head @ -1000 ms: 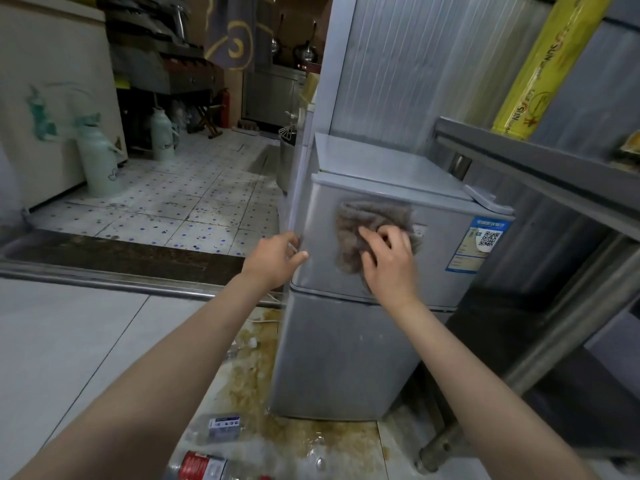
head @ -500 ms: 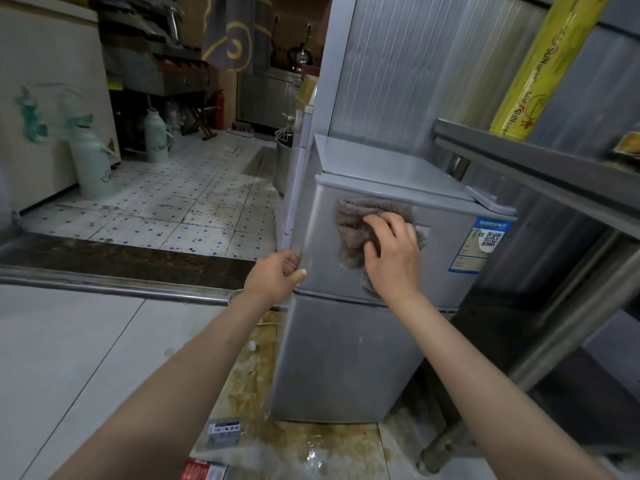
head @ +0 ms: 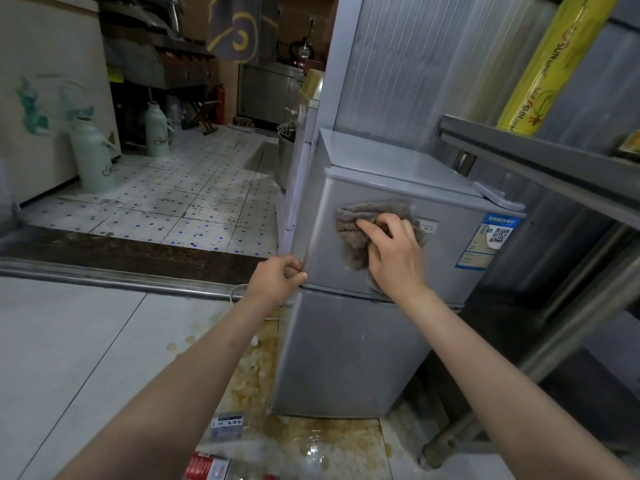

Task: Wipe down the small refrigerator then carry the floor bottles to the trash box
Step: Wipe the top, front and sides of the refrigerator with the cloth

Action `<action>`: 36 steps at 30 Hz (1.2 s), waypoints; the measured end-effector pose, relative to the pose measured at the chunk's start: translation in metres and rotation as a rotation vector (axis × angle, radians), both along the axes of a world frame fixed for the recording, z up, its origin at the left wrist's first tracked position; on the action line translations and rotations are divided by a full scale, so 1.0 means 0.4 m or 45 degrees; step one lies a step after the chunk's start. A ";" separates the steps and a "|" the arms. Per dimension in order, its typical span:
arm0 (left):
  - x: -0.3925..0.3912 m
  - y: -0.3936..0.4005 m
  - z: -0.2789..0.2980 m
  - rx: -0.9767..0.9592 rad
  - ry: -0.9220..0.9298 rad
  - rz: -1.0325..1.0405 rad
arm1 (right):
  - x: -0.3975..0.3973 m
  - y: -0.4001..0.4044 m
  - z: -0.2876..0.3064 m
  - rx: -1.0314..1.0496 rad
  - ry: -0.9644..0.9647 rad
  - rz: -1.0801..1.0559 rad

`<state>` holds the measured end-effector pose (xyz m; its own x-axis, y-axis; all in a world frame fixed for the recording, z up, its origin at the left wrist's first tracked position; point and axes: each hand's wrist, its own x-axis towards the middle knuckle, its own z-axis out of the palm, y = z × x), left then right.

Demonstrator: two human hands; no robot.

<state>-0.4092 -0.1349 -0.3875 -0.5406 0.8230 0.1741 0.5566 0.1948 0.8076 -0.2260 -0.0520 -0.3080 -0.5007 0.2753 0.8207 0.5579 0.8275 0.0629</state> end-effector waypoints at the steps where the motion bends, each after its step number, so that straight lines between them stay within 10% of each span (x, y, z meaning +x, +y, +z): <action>1: -0.001 0.000 0.000 -0.002 -0.007 -0.004 | -0.009 -0.003 0.011 0.013 -0.011 0.004; 15: -0.006 0.004 -0.030 0.003 0.022 0.021 | -0.039 -0.015 -0.054 0.124 -0.386 0.028; 36: 0.002 0.001 -0.013 0.046 0.083 0.068 | -0.048 -0.001 -0.011 0.070 -0.064 0.016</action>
<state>-0.4084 -0.1345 -0.3925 -0.5700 0.7861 0.2392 0.5978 0.1971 0.7770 -0.2454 -0.0524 -0.3122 -0.5449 0.2239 0.8081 0.5423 0.8292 0.1359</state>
